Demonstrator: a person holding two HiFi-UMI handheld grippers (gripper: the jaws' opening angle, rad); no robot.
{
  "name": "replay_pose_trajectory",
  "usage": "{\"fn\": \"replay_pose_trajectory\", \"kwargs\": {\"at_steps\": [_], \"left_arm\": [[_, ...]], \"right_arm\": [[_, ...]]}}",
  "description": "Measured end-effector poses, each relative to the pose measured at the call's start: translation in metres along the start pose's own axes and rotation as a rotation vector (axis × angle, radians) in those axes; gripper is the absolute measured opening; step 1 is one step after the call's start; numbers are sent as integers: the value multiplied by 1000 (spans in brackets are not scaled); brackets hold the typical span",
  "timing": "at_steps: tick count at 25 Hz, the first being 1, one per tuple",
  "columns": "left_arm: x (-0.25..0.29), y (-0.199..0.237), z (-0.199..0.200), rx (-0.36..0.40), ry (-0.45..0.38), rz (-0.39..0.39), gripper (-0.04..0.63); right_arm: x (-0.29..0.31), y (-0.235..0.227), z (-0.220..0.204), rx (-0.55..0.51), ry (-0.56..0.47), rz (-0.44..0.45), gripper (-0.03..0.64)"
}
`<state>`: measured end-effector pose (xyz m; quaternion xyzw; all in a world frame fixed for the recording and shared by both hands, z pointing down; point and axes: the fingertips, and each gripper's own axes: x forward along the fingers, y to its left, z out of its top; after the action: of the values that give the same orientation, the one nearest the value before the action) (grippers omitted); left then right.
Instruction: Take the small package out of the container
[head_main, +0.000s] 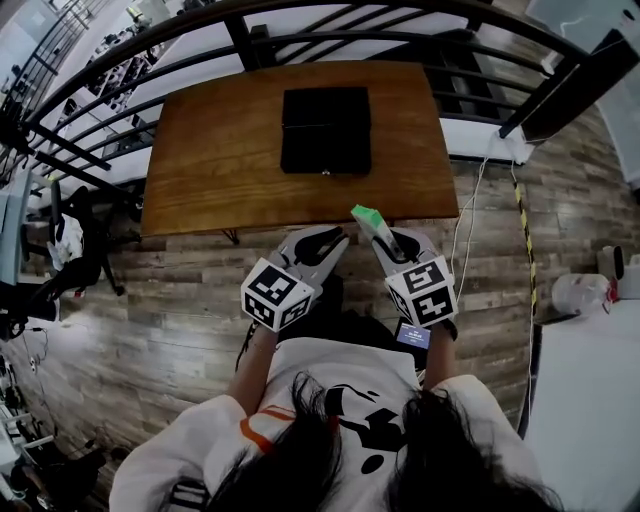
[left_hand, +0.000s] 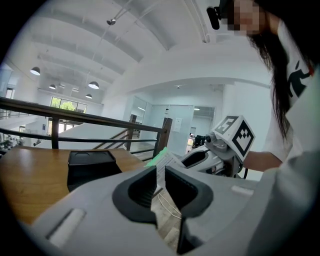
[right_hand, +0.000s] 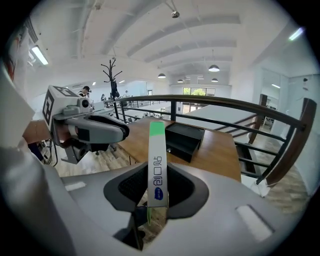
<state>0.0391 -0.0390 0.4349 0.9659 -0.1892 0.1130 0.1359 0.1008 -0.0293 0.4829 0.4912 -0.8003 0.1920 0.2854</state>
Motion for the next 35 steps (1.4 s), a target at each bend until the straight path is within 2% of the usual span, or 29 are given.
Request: {"fn": "replay_pose_trajectory", "kwargs": {"at_steps": [9, 18, 25, 35], "left_arm": [[-17, -46, -21, 10, 61, -18, 43], [-40, -55, -31, 8, 63, -27, 44], [-66, -53, -44, -27, 59, -16, 43], [-180, -32, -71, -26, 37, 16, 43]], "right_arm": [[-29, 21, -23, 64, -25, -3, 118], [-32, 53, -37, 73, -13, 5, 118], [-29, 78, -33, 87, -15, 18, 118], [-17, 194, -24, 62, 6, 20, 118]]}}
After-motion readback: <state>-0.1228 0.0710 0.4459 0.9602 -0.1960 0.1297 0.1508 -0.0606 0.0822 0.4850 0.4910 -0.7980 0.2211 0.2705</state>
